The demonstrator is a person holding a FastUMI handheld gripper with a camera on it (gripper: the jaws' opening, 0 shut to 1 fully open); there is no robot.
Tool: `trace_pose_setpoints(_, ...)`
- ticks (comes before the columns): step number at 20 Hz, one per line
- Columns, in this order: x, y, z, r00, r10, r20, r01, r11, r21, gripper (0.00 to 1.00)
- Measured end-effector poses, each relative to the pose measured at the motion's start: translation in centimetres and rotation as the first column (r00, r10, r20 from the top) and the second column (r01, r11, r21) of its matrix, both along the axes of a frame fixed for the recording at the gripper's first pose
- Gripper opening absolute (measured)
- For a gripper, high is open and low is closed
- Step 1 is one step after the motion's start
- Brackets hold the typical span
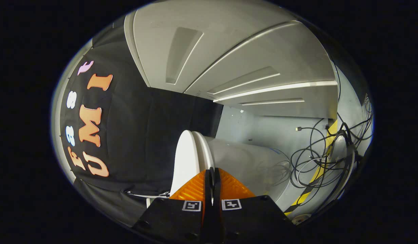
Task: Open the toilet lid.
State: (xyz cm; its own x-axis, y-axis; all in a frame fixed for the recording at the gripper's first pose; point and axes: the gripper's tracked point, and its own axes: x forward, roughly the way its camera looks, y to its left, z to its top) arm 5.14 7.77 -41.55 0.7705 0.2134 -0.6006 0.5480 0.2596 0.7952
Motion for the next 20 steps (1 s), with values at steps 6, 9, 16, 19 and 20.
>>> trace_pose_setpoints(6, 2.1, -0.3, 2.1, 0.998, 0.051, 0.033, -0.042, 0.971, -0.236, 0.08)
trace_pose_setpoints(9, 2.7, -0.3, 3.1, 0.997, 0.058, 0.044, -0.042, 0.951, -0.306, 0.08)
trace_pose_setpoints(16, 5.2, -0.3, 6.1, 0.992, 0.11, 0.06, -0.064, 0.856, -0.513, 0.08)
trace_pose_setpoints(19, 5.7, 0.3, 8.3, 0.983, 0.174, 0.057, -0.103, 0.787, -0.609, 0.08)
trace_pose_setpoints(20, 6.0, 0.5, 8.9, 0.98, 0.189, 0.059, -0.112, 0.772, -0.626, 0.08)
